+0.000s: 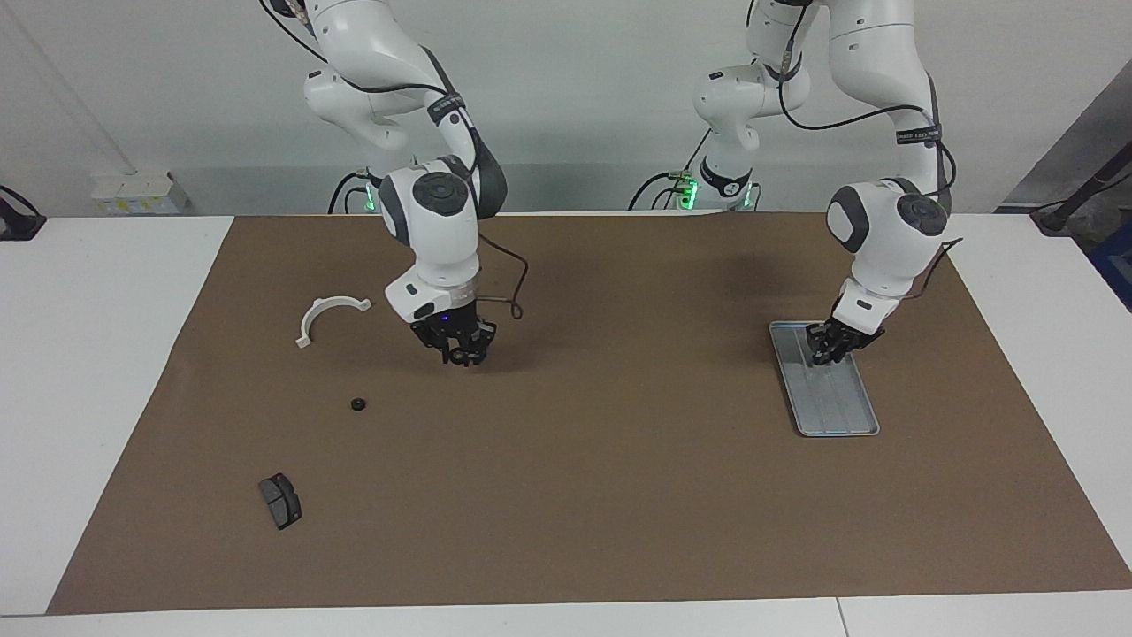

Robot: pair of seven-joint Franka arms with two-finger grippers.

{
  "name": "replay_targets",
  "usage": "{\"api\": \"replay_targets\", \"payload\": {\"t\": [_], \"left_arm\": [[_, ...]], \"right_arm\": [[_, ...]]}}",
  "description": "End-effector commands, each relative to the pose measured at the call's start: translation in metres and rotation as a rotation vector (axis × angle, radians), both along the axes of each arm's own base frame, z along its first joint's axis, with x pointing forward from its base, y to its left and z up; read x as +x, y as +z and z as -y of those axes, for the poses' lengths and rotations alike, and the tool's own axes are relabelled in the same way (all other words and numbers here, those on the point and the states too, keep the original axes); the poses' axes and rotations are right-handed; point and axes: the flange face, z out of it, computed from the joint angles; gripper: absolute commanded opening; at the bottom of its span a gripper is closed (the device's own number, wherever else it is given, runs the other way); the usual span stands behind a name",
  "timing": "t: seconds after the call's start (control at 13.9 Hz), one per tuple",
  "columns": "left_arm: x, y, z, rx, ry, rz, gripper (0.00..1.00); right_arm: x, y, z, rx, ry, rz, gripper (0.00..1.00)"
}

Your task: Place bearing gear from tray to pile

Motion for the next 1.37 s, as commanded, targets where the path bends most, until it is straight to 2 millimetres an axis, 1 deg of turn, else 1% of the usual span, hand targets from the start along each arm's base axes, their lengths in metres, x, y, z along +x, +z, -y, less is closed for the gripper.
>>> {"api": "replay_targets", "payload": {"t": [0.0, 0.22, 0.36, 0.43, 0.58, 0.65, 0.72, 0.79, 0.94, 1.01, 1.08, 1.15, 1.22, 1.3], "left_arm": [[0.019, 0.008, 0.029, -0.016, 0.04, 0.031, 0.13], [0.022, 0.012, 0.07, -0.036, 0.111, 0.038, 0.13], [0.021, 0.013, 0.096, -0.049, 0.152, 0.039, 0.13], [0.018, 0.013, 0.115, -0.058, 0.17, 0.04, 0.13], [0.012, 0.014, 0.149, -0.072, 0.204, 0.038, 0.13], [0.009, 0.014, 0.161, -0.077, 0.218, 0.037, 0.13], [0.006, 0.014, 0.173, -0.081, 0.224, 0.035, 0.13], [0.002, 0.014, 0.189, -0.086, 0.228, 0.033, 0.13], [-0.011, 0.015, 0.228, -0.102, 0.247, 0.032, 0.13], [-0.017, 0.016, 0.247, -0.11, 0.244, 0.035, 0.15], [-0.027, 0.015, 0.267, -0.118, 0.227, 0.04, 0.2], [-0.034, 0.016, 0.283, -0.127, 0.214, 0.046, 0.29], [-0.04, 0.016, 0.296, -0.133, 0.212, 0.047, 0.47], [-0.043, 0.018, 0.305, -0.146, 0.222, 0.056, 0.54]], "right_arm": [[-0.002, -0.007, 0.062, -0.011, 0.029, 0.0, 0.0], [0.012, -0.015, 0.129, -0.013, 0.048, 0.0, 0.0], [0.016, -0.017, 0.171, -0.017, 0.042, -0.003, 0.0], [0.016, -0.017, 0.191, -0.019, 0.038, -0.009, 0.0], [0.015, -0.023, 0.218, 0.024, 0.006, -0.022, 0.0], [0.014, -0.029, 0.23, 0.05, -0.006, -0.032, 0.0], [0.015, -0.03, 0.244, 0.064, -0.011, -0.025, 0.0], [0.017, -0.035, 0.256, 0.069, -0.009, -0.006, 0.0], [0.018, -0.04, 0.268, 0.071, -0.024, 0.008, 0.01], [0.019, -0.041, 0.274, 0.071, -0.032, 0.021, 0.02], [0.019, -0.046, 0.283, 0.073, -0.047, 0.025, 0.04], [0.018, -0.049, 0.288, 0.074, -0.049, 0.022, 0.15], [0.018, -0.049, 0.288, 0.073, -0.043, 0.022, 0.46], [0.021, -0.045, 0.288, 0.073, -0.044, 0.028, 0.92]]}}
